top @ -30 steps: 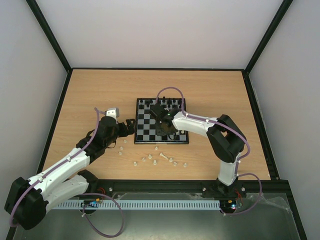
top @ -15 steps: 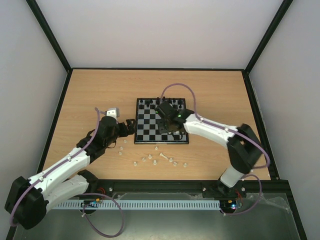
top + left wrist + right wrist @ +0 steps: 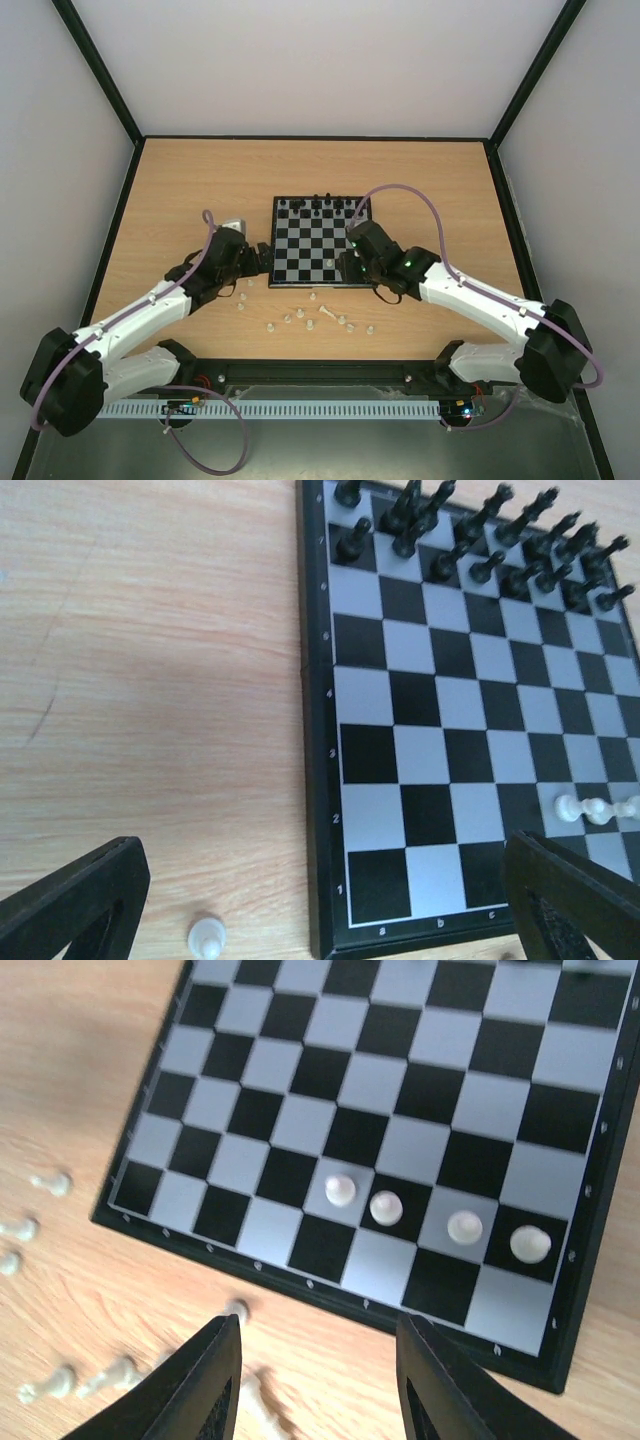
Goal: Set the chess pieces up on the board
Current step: Pick up the chess piece at the center of the board.
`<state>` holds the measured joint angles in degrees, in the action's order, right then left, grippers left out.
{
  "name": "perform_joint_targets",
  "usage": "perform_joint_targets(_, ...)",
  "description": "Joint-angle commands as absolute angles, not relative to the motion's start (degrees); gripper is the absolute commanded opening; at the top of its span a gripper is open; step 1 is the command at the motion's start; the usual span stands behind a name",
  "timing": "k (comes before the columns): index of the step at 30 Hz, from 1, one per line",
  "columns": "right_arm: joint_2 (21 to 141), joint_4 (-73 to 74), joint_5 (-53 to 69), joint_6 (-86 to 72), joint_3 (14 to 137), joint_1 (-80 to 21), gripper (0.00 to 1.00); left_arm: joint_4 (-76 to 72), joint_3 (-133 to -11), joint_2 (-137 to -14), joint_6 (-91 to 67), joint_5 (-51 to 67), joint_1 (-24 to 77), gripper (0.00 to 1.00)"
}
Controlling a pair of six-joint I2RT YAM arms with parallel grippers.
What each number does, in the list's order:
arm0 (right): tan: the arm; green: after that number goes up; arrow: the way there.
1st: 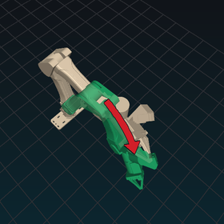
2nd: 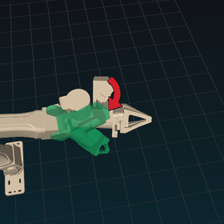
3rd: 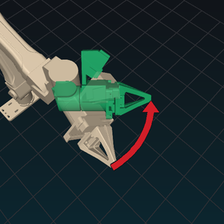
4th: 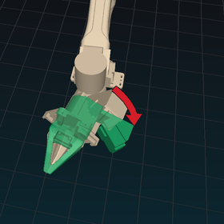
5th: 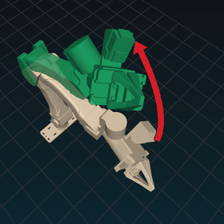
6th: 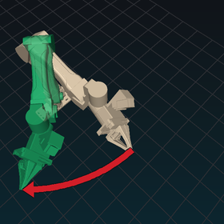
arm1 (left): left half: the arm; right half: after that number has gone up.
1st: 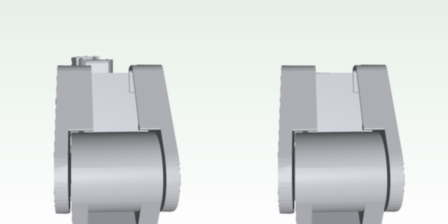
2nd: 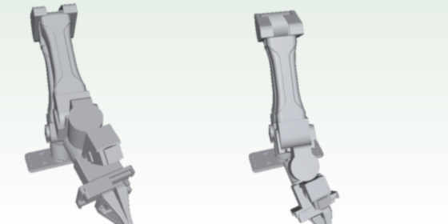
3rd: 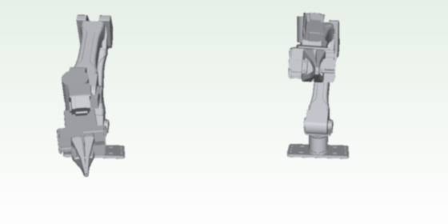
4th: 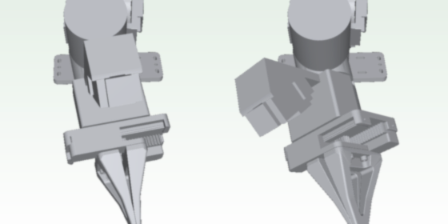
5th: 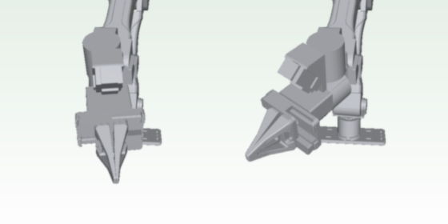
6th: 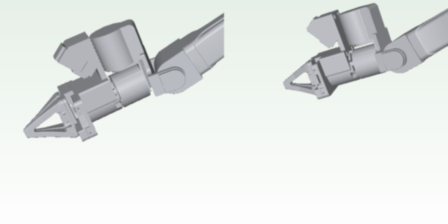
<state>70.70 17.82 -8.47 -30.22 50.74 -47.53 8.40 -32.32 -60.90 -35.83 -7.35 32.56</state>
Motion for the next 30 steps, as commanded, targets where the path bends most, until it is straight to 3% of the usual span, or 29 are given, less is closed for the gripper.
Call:
perform_joint_targets(1, 68.34, 15.59, -7.27, -28.82, 46.35, -47.31, 0.44, 13.97, -33.18, -62.94, -37.64, -5.99, 33.05, 0.99)
perform_joint_targets(5, 66.69, 14.59, -7.10, -27.64, 43.59, -47.33, 0.44, 15.99, -31.52, -64.42, -38.67, -6.33, 33.44, 0.89)
perform_joint_targets(11, 64.16, 13.38, -6.35, -27.15, 41.13, -47.29, 0.43, 17.98, -31.11, -67.46, -39.52, -8.73, 33.46, 0.64)
perform_joint_targets(16, 63.51, 12.76, -5.05, -26.90, 40.44, -47.29, 0.43, 17.95, -31.54, -70.87, -40.17, -9.14, 34.46, 0.51)
perform_joint_targets(27, 63.35, 12.23, -3.98, -26.81, 39.97, -47.29, 0.43, 18.80, -32.62, -74.87, -41.96, -13.94, 36.56, 0.47)
perform_joint_targets(30, 63.37, 12.16, -3.89, -26.76, 40.01, -47.36, 0.44, 17.94, -32.91, -76.34, -41.62, -13.70, 36.56, 0.40)
